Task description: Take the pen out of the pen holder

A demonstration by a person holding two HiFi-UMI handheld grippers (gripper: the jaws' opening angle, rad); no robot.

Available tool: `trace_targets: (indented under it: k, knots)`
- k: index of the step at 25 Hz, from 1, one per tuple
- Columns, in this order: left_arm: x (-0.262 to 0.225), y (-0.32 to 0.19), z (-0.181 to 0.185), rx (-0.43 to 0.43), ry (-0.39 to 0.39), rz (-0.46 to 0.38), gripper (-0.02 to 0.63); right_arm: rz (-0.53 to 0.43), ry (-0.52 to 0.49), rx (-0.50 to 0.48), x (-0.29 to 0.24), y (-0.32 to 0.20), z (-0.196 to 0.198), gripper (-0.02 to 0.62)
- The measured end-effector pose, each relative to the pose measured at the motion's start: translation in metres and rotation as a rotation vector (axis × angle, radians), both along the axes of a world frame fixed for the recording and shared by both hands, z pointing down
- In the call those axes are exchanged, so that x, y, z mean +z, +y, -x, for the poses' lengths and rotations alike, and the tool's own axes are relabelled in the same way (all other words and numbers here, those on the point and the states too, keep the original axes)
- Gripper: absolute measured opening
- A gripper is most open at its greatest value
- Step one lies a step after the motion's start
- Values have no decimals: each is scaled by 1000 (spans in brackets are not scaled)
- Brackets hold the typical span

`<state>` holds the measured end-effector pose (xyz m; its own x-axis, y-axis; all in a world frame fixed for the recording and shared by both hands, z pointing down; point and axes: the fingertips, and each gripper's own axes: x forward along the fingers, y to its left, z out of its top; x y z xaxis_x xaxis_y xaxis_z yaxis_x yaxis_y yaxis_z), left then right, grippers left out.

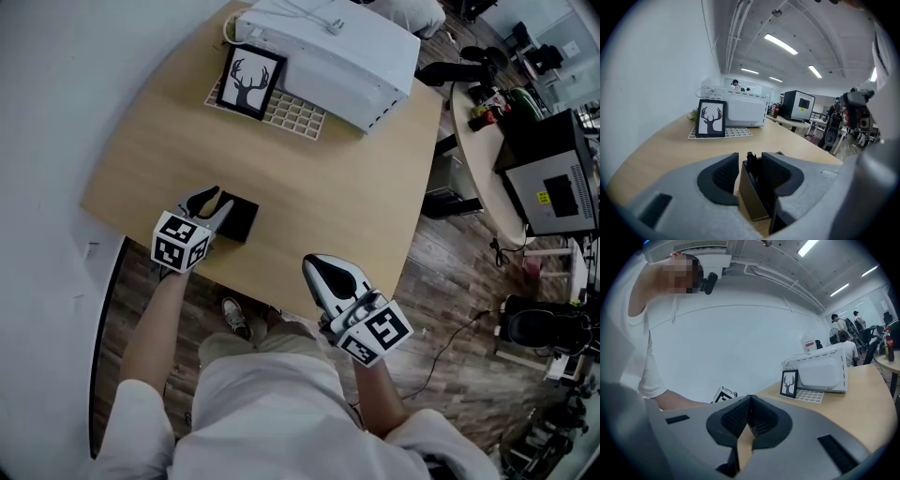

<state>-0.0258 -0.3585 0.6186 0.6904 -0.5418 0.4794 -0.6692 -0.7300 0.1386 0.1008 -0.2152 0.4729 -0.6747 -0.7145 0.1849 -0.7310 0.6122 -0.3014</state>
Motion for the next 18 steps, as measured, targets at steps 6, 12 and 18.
trace_targets:
  k: [6, 12, 18]
  knots:
    - [2, -4, -2, -12, -54, -12, 123, 5, -18, -12, 4, 0, -5, 2]
    - [4, -4, -4, -23, -75, -6, 117, -4, -26, -15, 2, -3, -14, 2]
    - [5, -6, -6, -25, -85, 0, 112, -14, -32, -29, -1, -4, -17, 2]
